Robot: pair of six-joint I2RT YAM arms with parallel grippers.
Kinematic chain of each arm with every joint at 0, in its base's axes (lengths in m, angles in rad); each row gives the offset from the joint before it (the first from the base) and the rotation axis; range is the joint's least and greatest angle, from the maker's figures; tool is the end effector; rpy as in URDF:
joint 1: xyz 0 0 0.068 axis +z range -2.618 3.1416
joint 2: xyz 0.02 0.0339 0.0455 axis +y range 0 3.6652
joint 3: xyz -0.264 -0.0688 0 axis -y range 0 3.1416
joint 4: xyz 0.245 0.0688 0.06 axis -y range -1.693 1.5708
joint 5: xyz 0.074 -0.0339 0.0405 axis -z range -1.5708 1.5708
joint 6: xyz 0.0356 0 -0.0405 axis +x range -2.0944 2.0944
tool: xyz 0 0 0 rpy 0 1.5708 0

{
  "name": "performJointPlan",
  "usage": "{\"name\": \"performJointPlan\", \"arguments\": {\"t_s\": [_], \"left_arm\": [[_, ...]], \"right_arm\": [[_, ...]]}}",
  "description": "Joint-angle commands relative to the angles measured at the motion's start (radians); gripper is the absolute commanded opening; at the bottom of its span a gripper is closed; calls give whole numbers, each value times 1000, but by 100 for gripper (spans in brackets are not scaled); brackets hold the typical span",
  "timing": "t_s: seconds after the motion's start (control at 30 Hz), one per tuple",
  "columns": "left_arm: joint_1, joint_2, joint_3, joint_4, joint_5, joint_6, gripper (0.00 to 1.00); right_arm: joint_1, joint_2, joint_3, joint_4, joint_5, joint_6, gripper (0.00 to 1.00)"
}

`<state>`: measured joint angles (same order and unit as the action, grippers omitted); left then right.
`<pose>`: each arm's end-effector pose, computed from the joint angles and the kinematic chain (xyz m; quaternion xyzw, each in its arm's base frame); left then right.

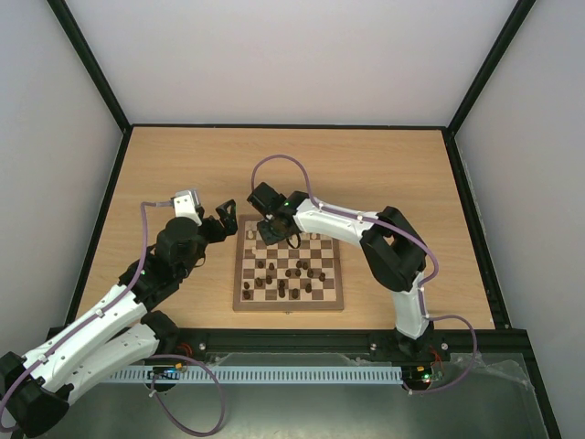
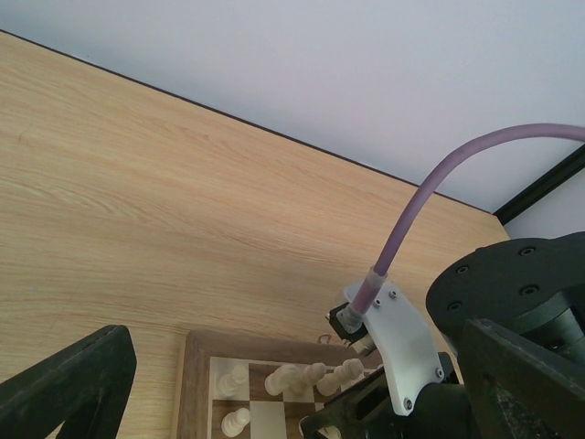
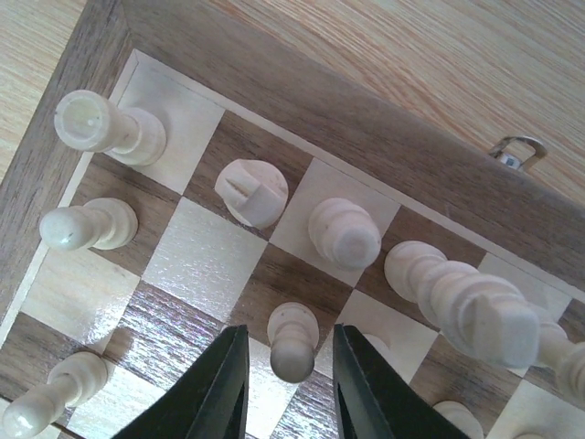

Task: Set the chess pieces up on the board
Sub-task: Place the chess piece on the chessboard, then pick up the chess piece from the chessboard.

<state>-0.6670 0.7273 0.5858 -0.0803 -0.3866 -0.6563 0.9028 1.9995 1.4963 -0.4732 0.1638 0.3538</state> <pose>0.1483 -0.0997 0.2903 -0.1159 0.7671 -0.2582 0.5757 0.2736 0.3374 0.1976 -0.2353 0.9238 0.1083 0.2821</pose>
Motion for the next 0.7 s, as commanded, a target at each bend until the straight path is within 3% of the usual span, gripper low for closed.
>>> {"name": "performJointPlan", "arguments": {"t_s": [0.0, 0.37, 0.67], "left_arm": [[4, -2, -10, 19, -14, -2, 99], [4, 2, -11, 20, -17, -1, 100], [3, -18, -15, 17, -28, -4, 100]], "right_arm": [[0, 5, 4, -25, 2, 3, 28], [61, -105, -9, -36, -4, -8, 34], [110, -80, -9, -41, -58, -12, 29]]}}
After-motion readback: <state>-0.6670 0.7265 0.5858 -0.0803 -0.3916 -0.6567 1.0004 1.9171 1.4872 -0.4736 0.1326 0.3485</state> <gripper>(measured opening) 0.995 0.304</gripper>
